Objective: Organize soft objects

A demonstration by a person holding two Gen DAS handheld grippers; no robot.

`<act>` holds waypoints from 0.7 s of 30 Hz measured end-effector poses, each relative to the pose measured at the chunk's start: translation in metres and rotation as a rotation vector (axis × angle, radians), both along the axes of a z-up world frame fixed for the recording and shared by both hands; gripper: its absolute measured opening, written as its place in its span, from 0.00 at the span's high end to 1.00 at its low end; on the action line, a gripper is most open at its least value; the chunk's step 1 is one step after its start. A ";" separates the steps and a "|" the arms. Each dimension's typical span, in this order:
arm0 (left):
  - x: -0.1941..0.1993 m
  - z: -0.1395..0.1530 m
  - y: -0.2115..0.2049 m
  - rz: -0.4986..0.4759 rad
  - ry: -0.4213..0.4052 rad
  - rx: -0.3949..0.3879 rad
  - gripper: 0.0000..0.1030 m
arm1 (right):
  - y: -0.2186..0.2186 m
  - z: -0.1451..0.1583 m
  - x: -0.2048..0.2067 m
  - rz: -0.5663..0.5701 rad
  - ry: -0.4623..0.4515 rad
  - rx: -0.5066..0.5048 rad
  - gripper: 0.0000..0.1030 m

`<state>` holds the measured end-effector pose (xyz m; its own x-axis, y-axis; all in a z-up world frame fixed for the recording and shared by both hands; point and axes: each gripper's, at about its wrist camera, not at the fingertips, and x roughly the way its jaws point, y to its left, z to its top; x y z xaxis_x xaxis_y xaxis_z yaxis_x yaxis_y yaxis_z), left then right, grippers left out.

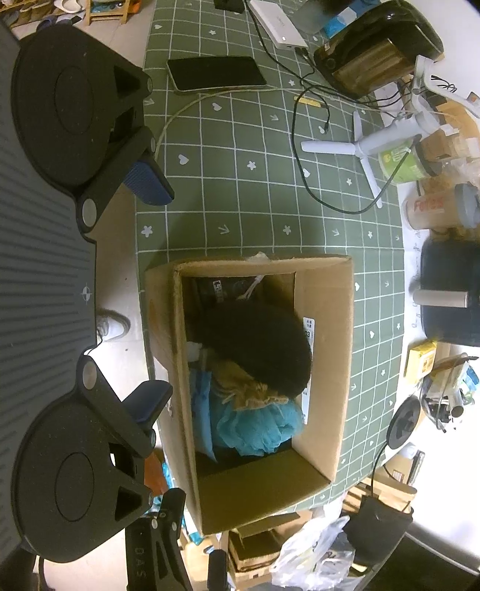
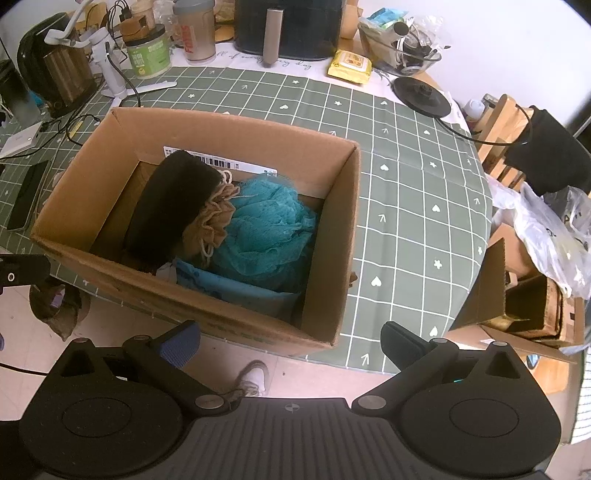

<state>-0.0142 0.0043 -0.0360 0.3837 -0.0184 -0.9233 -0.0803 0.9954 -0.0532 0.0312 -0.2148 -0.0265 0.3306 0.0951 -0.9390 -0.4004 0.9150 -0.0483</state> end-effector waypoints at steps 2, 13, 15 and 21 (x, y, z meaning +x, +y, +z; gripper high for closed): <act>0.000 0.000 -0.001 0.001 0.001 -0.004 0.00 | -0.001 0.000 0.001 -0.001 0.000 0.001 0.00; 0.004 0.000 -0.001 0.006 0.013 0.003 0.00 | -0.003 0.000 0.005 -0.005 0.008 0.004 0.00; 0.004 -0.001 0.000 0.009 0.019 0.004 0.00 | -0.004 0.000 0.007 -0.005 0.011 0.006 0.00; 0.006 0.000 0.002 0.017 0.011 -0.016 0.00 | -0.006 -0.001 0.011 -0.002 0.021 0.015 0.00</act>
